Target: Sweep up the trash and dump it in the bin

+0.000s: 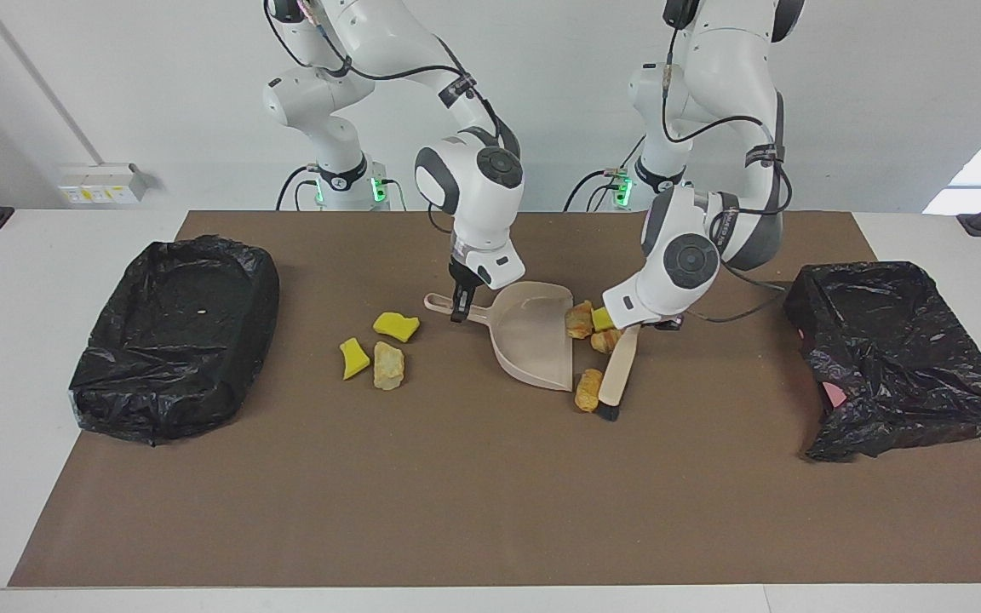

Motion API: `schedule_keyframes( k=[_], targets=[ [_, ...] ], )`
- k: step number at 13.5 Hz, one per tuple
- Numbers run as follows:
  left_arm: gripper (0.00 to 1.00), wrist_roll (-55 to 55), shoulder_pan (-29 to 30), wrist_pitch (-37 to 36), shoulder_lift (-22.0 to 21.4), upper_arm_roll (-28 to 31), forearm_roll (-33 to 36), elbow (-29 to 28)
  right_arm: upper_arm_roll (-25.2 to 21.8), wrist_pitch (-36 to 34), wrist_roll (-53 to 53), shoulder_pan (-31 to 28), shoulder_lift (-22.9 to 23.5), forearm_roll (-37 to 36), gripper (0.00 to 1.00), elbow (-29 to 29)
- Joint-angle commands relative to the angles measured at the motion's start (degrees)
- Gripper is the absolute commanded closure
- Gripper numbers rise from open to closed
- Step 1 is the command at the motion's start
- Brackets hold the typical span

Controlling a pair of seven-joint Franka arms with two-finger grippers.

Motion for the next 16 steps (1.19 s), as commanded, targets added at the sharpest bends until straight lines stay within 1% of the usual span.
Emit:
schedule_keyframes(
  k=[1,3,4,6,7,8,9,10,11,13,14,15,16],
  targets=[
    [1.00,-3.27,-5.36,-0.71,-2.98,0.83,-5.92,-3.75,0.15,1.19,1.97,-0.95,1.15,-1.04,1.00,1.01],
    [1.00,-6.08,-6.52,-2.73,-4.56,0.83,-10.93,-3.66,0.15,1.90,1.97,-1.13,1.41,-1.04,1.00,1.10],
    [1.00,-6.35,-6.61,-4.30,-6.57,0.83,-13.31,-3.58,0.15,1.64,1.97,-1.13,1.32,-1.04,1.00,0.93],
    [1.00,-7.67,-5.74,-7.91,-9.92,1.09,-15.26,-2.44,0.15,1.81,1.88,-1.39,1.41,-1.04,1.00,1.01],
    [1.00,-8.28,-4.16,-9.31,-11.76,1.44,-15.52,-2.43,0.15,1.90,1.79,-1.39,1.41,-1.04,1.00,1.01],
    [1.00,-11.07,-2.49,-10.20,-12.73,1.53,-15.44,-2.61,0.15,1.99,1.18,-1.48,1.41,-1.04,1.00,1.01],
    [1.00,-17.89,-1.95,-10.73,-12.83,1.62,-15.26,-2.96,0.15,2.08,-0.22,-1.56,1.50,-1.21,1.00,1.01],
    [1.00,-24.66,-1.86,-9.95,-13.44,1.71,-14.83,-4.09,0.15,1.99,-4.67,-2.00,1.50,-1.21,1.00,1.01],
    [1.00,-29.34,-1.25,-9.16,-15.10,1.88,-14.56,-7.15,0.24,1.99,-7.76,-2.09,1.50,-0.78,1.00,1.10],
    [1.00,-30.96,2.34,-5.57,-20.27,1.89,-14.56,-16.71,0.15,2.25,-10.76,-2.00,1.32,-2.17,1.00,1.71],
    [1.00,-30.88,4.53,-3.64,-22.48,1.80,-14.56,-20.76,0.15,3.30,-15.22,-2.35,1.67,-3.57,1.00,2.41],
    [1.00,-30.53,5.25,-3.18,-23.72,1.80,-14.56,-23.59,0.15,3.40,-16.91,-3.23,1.85,-3.24,1.00,2.16],
    [1.00,-30.70,5.00,-2.48,-23.73,1.71,-14.56,-25.53,0.15,3.14,-16.15,-3.15,1.68,-2.89,1.00,1.89]
  ],
)
